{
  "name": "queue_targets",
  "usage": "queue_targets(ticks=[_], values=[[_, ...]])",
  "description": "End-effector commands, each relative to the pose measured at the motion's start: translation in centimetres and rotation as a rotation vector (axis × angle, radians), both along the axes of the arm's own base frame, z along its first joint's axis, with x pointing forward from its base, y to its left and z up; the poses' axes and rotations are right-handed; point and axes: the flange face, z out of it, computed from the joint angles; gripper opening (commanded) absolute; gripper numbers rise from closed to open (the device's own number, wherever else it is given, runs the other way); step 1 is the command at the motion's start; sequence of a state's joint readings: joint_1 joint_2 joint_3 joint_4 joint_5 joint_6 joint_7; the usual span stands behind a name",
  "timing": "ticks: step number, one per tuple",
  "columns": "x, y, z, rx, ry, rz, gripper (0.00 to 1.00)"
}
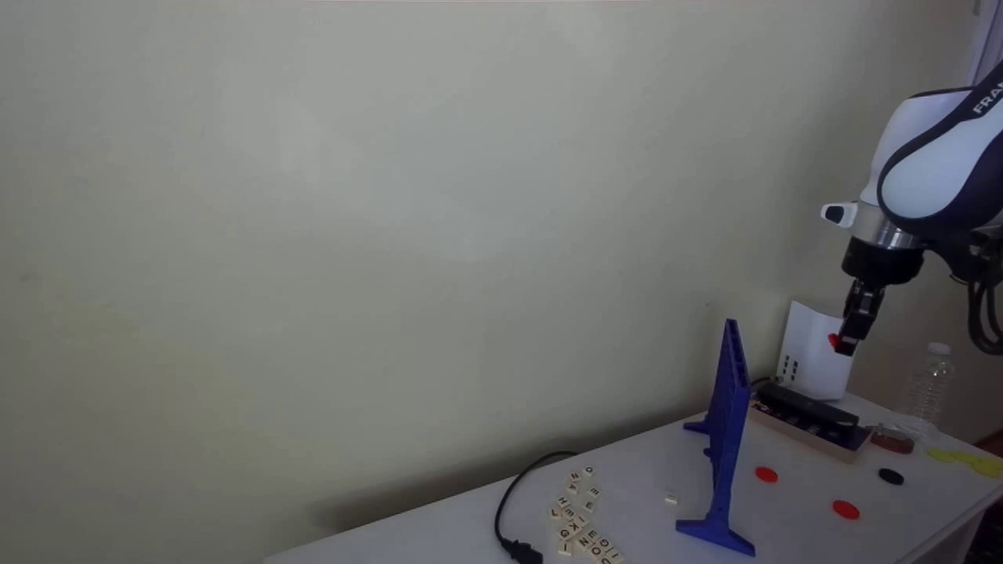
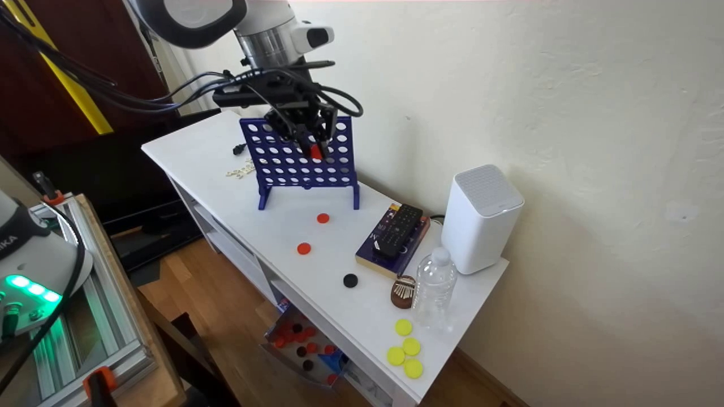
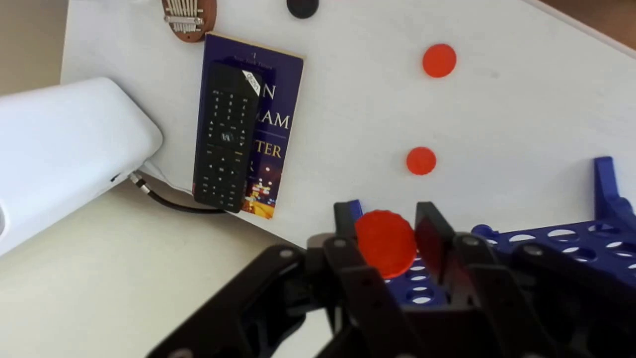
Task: Put the orange circle inside the the blue object
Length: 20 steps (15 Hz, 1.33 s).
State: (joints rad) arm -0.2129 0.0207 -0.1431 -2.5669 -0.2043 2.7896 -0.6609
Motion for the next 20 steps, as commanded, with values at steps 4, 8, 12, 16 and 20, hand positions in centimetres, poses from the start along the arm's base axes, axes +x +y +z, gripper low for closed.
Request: queue_targets(ticks=[4,8,12,16,20], values=[[1.1,1.6,1.9,0.07,-0.055,0.168,0.11],[2.6,2.6,2.6,0.141,-0.086,0.207,0.11],[4.0,2.7,3.3,0.176,-0.109,0.229,0.11],[4.0,2.6,3.4,0.172,-0.1,0.219,0.36],[4.7,2.5,3.1,0.182,-0.084,0.222,0.36]])
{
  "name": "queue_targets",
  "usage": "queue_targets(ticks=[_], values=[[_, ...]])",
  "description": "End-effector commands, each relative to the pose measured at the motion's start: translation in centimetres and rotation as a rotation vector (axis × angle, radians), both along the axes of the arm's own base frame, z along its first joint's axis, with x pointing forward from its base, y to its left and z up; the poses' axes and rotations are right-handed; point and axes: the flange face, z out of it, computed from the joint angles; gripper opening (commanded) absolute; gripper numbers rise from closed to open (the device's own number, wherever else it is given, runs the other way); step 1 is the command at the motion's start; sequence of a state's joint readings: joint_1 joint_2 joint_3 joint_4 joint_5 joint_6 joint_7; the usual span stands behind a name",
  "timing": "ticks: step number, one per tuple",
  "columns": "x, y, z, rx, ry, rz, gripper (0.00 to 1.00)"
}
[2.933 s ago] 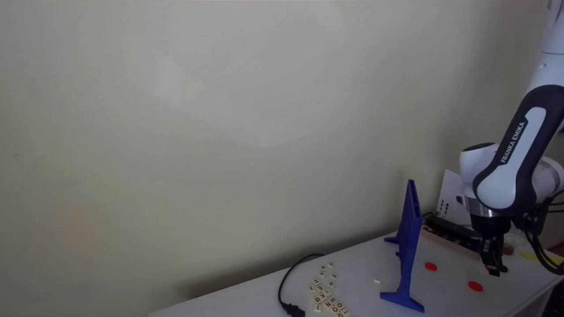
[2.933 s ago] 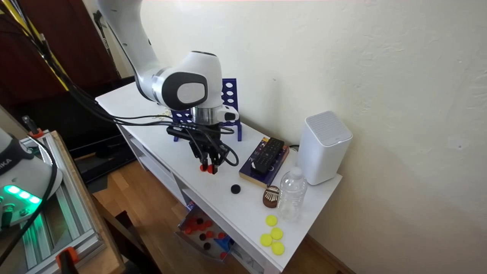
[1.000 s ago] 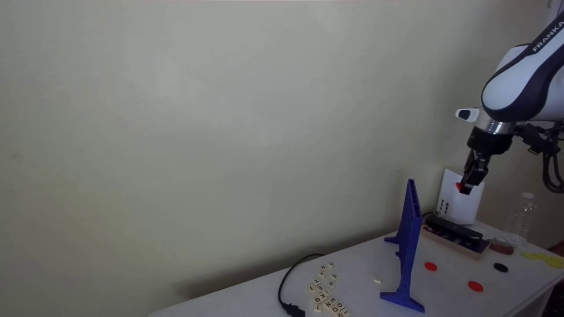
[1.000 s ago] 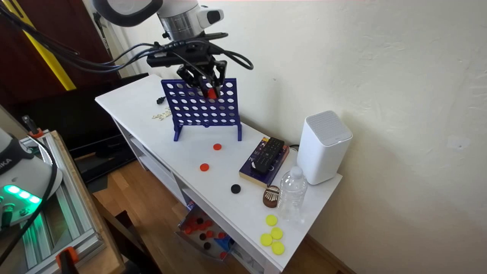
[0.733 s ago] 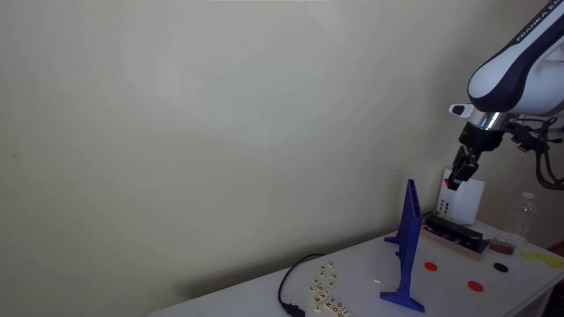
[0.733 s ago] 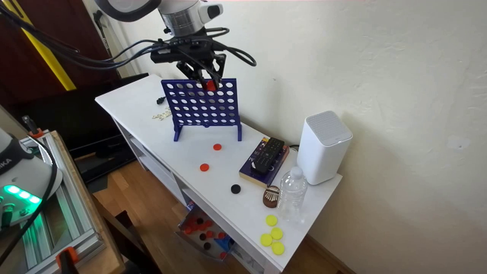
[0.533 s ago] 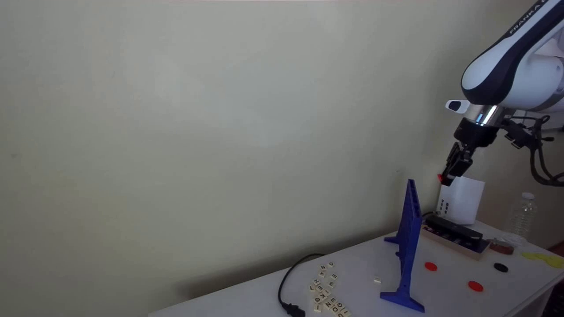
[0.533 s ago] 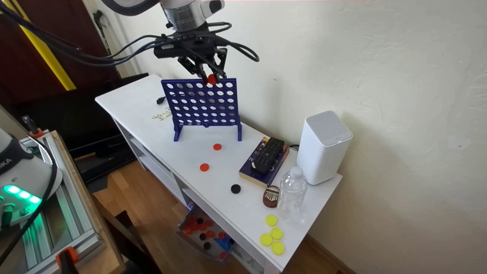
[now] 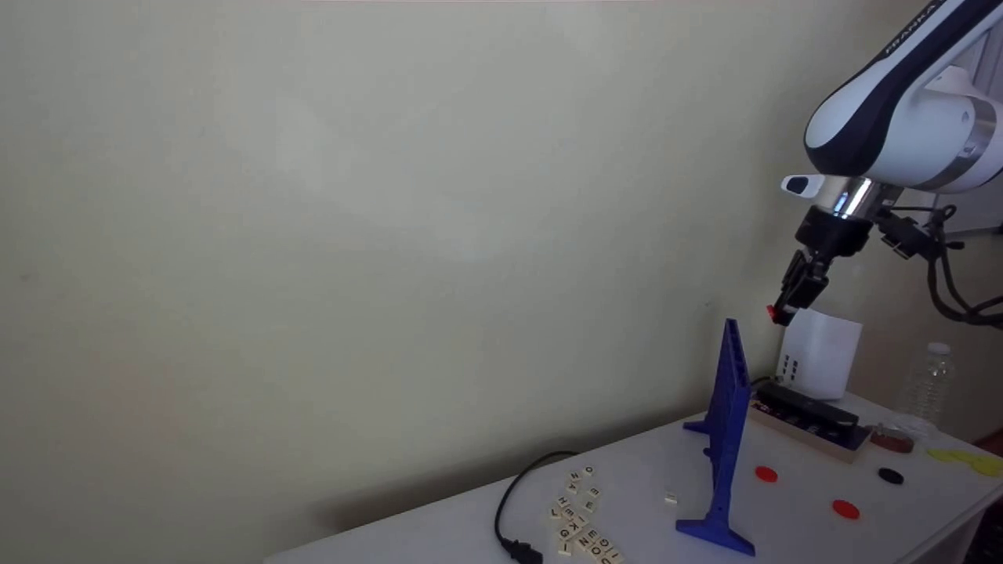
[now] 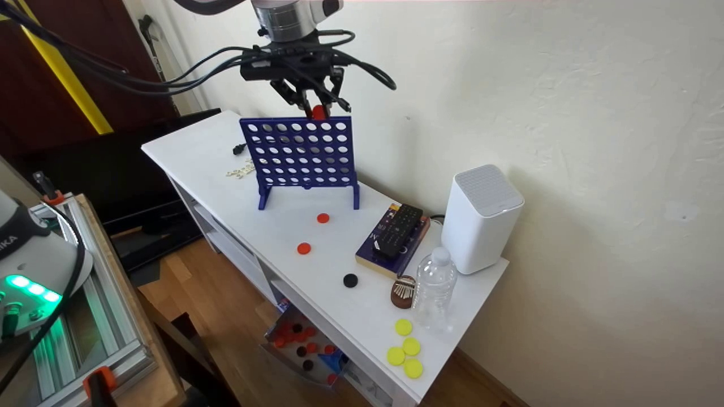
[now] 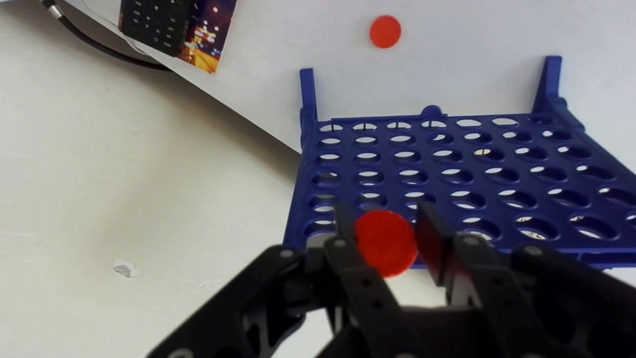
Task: Put the orange circle inside the the blue object
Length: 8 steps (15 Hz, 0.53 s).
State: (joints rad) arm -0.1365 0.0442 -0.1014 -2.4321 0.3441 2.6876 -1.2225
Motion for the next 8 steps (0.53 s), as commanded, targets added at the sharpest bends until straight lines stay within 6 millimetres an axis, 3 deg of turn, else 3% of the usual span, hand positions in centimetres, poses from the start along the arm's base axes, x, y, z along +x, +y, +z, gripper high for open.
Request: queue_targets(ticks=[1,2,8], values=[[0.07,0.01,0.0,0.0,0.002,-0.001,0.36],[0.08,0.01,-0.04,0.0,0.002,0.0,0.11],[-0.13,0.0,-0.14,0.023,-0.04,0.029,0.11]])
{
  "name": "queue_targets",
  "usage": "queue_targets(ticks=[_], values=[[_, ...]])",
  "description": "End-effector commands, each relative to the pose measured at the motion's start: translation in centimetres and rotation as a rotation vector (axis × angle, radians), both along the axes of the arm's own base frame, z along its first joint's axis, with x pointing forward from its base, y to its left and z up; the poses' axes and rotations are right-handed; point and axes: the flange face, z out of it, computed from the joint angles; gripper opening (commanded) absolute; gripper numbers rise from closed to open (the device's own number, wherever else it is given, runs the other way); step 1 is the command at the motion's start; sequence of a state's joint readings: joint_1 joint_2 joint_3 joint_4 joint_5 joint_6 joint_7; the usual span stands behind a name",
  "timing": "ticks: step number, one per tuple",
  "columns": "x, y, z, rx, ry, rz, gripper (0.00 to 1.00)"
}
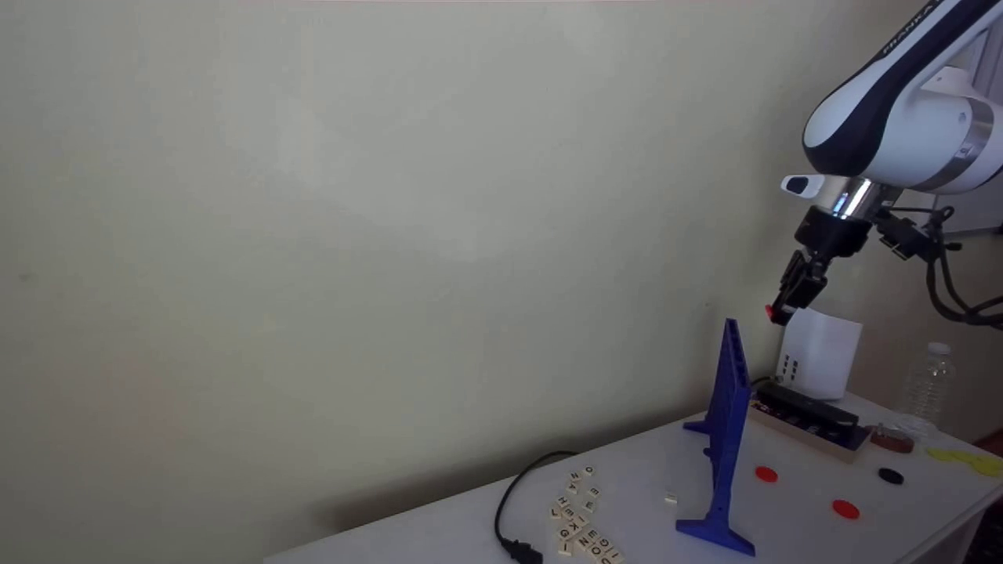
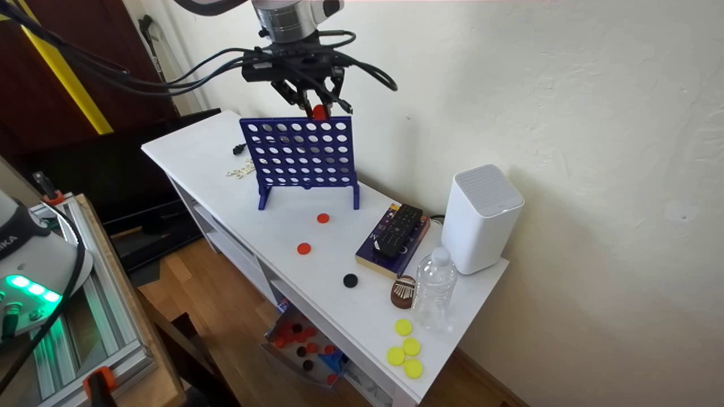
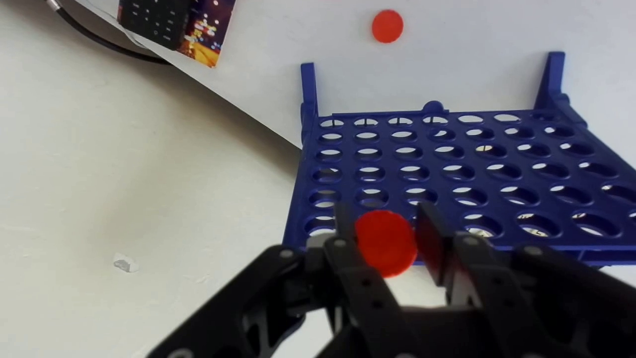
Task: Put the orange circle inside the the blue object
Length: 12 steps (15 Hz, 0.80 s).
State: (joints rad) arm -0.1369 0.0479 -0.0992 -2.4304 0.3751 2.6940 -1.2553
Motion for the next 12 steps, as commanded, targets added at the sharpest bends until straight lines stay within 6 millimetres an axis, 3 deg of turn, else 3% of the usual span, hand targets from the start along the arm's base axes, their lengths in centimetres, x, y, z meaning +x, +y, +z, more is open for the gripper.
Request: queue_targets(ticks=[1,12], values=[[-0.2,0.1,-0.2,0.021,-0.029,0.033,0.11],[0.1,0.0,-2.0,0.108,-0.082,0.091,0.11]])
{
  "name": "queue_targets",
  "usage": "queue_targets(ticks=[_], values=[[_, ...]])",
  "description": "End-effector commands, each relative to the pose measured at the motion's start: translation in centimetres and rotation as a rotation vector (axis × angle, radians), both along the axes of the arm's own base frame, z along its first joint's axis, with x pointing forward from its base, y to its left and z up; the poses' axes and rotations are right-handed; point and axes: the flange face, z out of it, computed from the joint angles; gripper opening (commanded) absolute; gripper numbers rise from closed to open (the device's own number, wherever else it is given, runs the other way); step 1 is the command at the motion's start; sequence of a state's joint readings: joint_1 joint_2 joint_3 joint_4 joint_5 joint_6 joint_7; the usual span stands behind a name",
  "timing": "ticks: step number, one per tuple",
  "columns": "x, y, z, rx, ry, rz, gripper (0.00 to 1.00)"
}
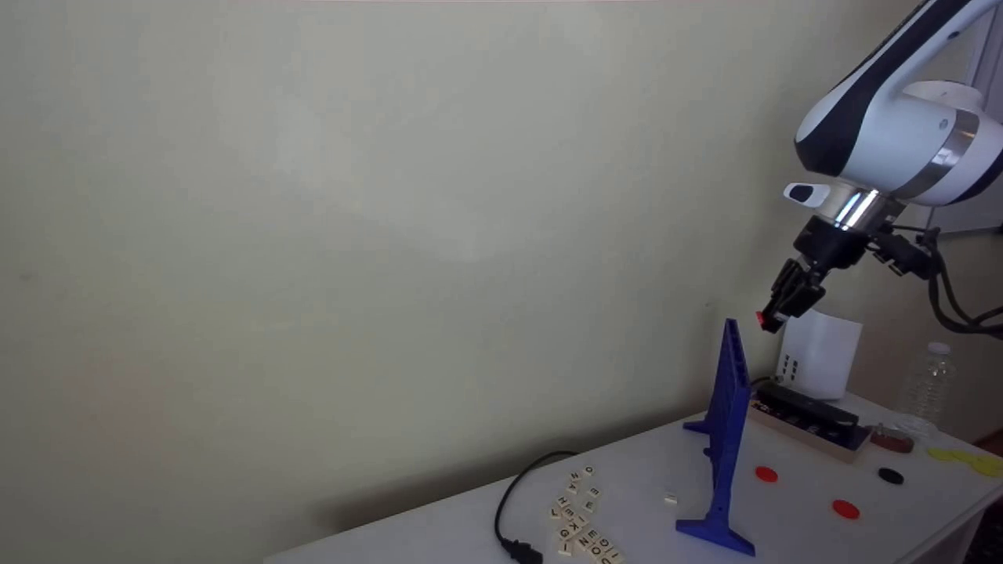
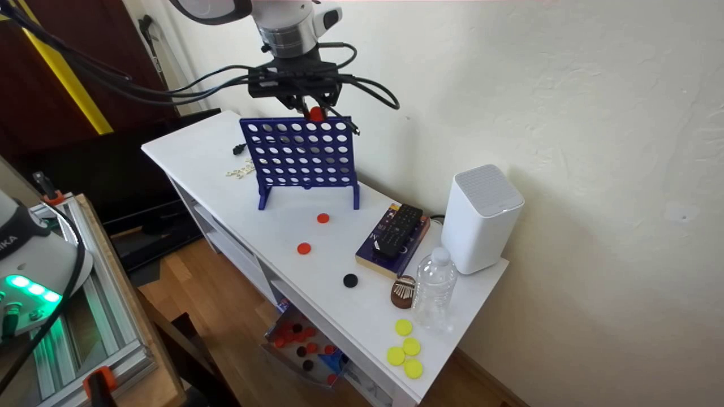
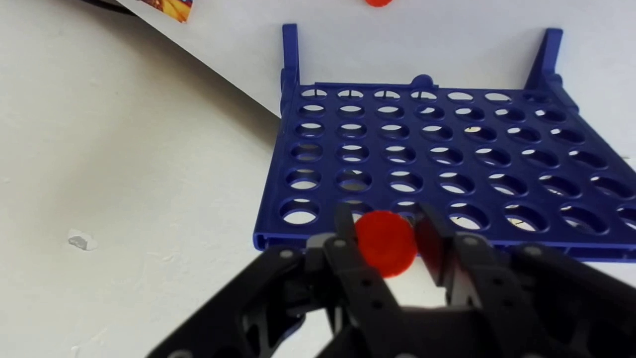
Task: Put the orange circle inside the the blue object
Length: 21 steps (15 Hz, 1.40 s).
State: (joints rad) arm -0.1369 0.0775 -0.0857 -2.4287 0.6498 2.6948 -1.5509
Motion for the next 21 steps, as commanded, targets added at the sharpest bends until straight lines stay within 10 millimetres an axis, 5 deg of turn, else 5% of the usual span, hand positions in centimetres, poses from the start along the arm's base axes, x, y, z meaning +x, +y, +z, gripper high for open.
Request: queue_targets(ticks=[1,21], values=[[0.5,0.1,-0.4,0.04,-0.038,0.022,0.11],[1.9,-0.8,-2.5,0.183,-0.118,0.06,0.11]])
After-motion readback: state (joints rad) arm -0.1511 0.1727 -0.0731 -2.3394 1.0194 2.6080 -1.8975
